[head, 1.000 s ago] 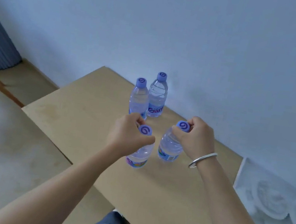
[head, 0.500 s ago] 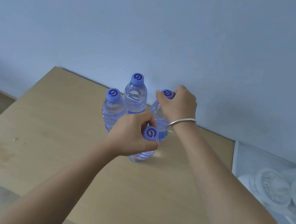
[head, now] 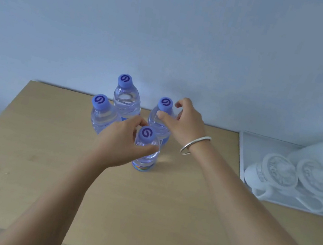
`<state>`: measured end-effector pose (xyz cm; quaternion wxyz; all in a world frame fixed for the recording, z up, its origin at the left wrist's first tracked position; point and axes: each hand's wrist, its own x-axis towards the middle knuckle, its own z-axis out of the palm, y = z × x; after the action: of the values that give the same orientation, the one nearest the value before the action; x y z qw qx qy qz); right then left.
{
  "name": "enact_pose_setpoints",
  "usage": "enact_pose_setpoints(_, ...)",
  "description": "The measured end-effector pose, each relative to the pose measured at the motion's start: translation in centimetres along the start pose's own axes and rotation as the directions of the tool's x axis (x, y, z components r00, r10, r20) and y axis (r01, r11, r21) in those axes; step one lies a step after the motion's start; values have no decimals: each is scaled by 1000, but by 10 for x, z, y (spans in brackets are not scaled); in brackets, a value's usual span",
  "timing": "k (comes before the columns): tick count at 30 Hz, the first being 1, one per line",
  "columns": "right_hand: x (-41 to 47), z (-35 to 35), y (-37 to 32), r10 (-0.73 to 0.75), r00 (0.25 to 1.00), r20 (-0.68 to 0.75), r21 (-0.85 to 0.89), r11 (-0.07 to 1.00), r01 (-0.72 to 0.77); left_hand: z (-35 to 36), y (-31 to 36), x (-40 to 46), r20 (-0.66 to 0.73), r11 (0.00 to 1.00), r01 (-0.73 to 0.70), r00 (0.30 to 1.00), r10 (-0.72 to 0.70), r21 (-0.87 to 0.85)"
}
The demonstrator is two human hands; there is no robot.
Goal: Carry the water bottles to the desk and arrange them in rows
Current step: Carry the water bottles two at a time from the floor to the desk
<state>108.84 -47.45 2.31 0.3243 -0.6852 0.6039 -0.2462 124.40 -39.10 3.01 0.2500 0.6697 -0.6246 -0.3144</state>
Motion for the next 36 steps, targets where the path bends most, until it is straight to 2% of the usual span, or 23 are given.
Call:
enact_pose_setpoints(3,-21,-5,15,27,1000,-12,25,999,-27,-3,12,-9,-140,1000,-19,990,22,23)
enact_pose_setpoints(5,-35,-13,25,37,999,-20,24,999,-36,1,28,-13,-241,994,-69,966,89,90)
enact_pose_setpoints(8,-65,-31,43,61,998,-30,24,998,-60,18,59,-22,-271,964,-131,943,194,233)
enact_pose_setpoints(13,-143,-83,86,128,987,-102,24,992,-126,79,111,-55,-84,925,-251,955,286,286)
enact_pose_setpoints(17,-228,-136,133,232,951,-206,31,973,-230,147,161,-106,138,864,-421,907,398,275)
enact_pose_setpoints(22,-348,-195,197,395,859,-326,104,918,-383,243,226,-182,384,723,-662,731,564,198)
enact_pose_setpoints(25,-423,-222,232,497,776,-389,127,863,-489,299,262,-228,488,643,-752,619,615,144)
enact_pose_setpoints(31,-571,-271,276,623,545,-561,166,730,-663,386,324,-313,672,456,-890,350,653,21)
enact_pose_setpoints(36,-664,-295,290,665,299,-684,296,627,-720,441,373,-357,722,282,-957,144,677,-74)
